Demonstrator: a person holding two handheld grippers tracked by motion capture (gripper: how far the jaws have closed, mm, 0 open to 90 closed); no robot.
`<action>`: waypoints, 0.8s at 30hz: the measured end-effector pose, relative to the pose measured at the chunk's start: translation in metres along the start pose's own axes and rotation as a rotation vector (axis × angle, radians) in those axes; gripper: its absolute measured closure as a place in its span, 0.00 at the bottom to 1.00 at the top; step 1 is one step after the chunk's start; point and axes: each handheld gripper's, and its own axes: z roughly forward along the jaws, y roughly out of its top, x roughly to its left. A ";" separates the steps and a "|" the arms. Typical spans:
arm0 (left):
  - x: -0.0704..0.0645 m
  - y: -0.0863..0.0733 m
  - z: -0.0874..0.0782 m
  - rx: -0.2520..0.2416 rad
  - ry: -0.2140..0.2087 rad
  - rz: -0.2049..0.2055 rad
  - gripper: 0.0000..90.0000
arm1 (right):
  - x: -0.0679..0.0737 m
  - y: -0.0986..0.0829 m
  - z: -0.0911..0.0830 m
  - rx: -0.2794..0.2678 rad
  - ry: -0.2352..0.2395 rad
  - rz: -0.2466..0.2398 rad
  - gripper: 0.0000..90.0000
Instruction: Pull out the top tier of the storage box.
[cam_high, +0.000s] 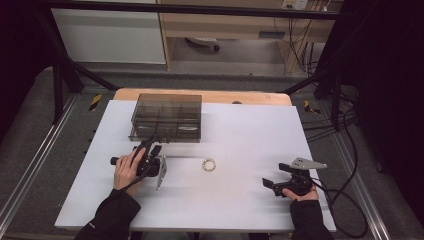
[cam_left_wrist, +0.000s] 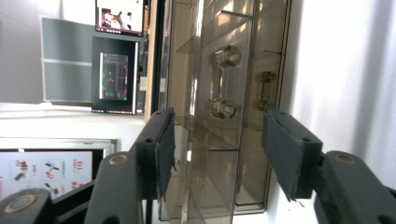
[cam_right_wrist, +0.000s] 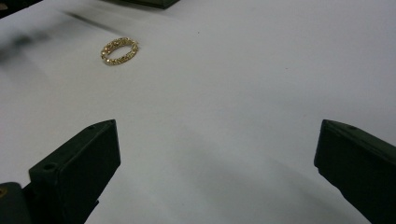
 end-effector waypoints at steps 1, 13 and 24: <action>0.001 0.001 -0.001 0.006 -0.004 -0.007 0.47 | 0.000 0.000 0.000 0.000 0.000 0.000 0.01; 0.004 -0.001 -0.009 0.031 -0.108 -0.191 0.32 | 0.000 0.000 0.000 0.002 -0.002 -0.003 0.01; 0.004 -0.008 -0.017 0.026 -0.218 -0.381 0.24 | 0.001 0.000 0.000 0.003 -0.001 -0.001 0.01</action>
